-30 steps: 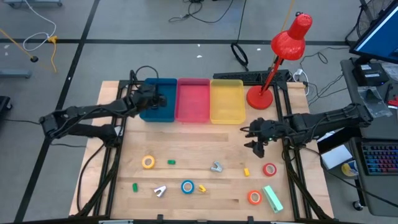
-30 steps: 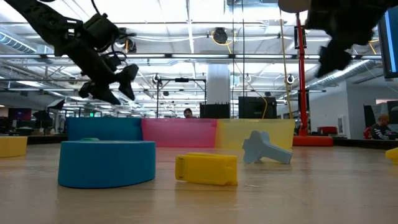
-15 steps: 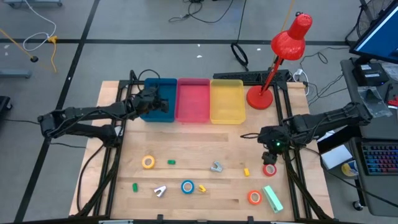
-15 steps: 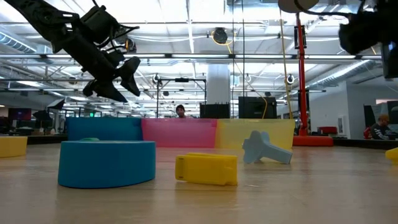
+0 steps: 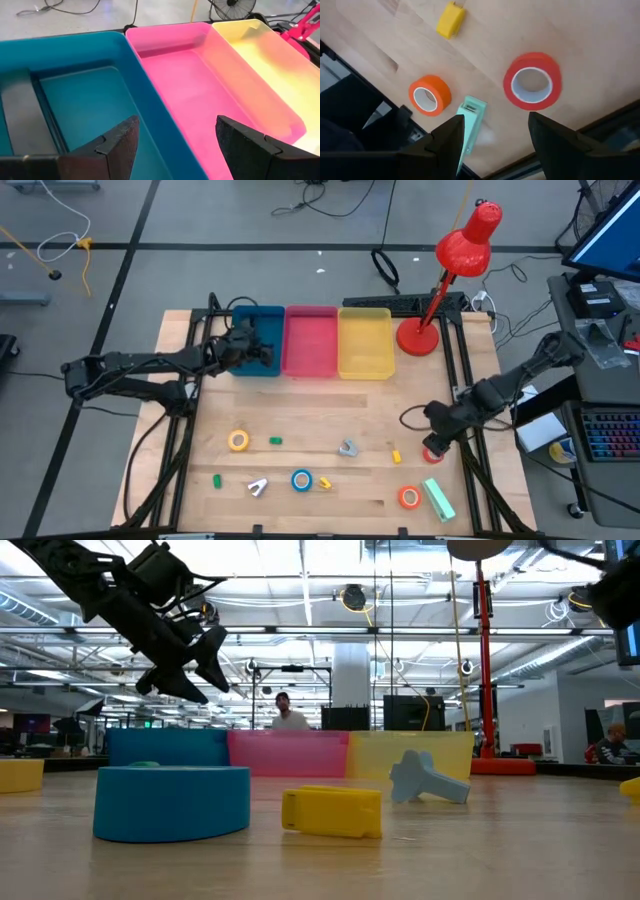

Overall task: Pick and place Stapler, Stapler remover, tape
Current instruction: Put the light blue stapler into the blue bin

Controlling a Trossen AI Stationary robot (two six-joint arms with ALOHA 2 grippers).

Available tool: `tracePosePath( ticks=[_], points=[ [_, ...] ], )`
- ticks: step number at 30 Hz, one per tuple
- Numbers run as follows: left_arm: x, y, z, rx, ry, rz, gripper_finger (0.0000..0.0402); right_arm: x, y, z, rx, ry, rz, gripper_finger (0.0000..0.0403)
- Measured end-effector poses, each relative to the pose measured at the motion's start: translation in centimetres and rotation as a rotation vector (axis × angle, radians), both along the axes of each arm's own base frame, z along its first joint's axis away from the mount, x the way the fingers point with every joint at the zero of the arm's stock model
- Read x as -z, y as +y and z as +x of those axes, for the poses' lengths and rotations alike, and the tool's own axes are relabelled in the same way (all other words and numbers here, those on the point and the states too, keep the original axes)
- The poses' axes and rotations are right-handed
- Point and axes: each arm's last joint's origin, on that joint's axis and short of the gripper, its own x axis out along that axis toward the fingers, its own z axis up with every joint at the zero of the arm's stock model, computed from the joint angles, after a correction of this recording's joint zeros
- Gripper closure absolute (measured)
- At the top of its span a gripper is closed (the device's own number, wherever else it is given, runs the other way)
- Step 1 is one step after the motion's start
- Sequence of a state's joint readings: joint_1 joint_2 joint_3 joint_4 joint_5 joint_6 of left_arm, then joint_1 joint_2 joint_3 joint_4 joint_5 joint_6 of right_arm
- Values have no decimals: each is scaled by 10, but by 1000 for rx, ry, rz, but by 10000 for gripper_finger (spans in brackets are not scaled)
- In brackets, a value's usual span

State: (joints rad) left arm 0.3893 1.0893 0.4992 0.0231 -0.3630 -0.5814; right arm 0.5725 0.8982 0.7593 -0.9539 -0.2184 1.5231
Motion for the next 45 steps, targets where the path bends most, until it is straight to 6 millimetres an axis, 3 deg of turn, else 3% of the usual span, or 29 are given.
tracePosePath(
  ticks=[9,26,34,45],
  points=[
    [0,-2,1,20,11,10,135,11,38,-6,94,100,0,190],
    [1,-4,2,77,25,2,135,27,99,-6,246,187,196,190],
    [3,-4,1,78,47,-8,135,37,113,-3,260,203,208,190],
    [4,-5,0,82,72,-12,135,38,118,-10,290,219,204,190]
  ],
)
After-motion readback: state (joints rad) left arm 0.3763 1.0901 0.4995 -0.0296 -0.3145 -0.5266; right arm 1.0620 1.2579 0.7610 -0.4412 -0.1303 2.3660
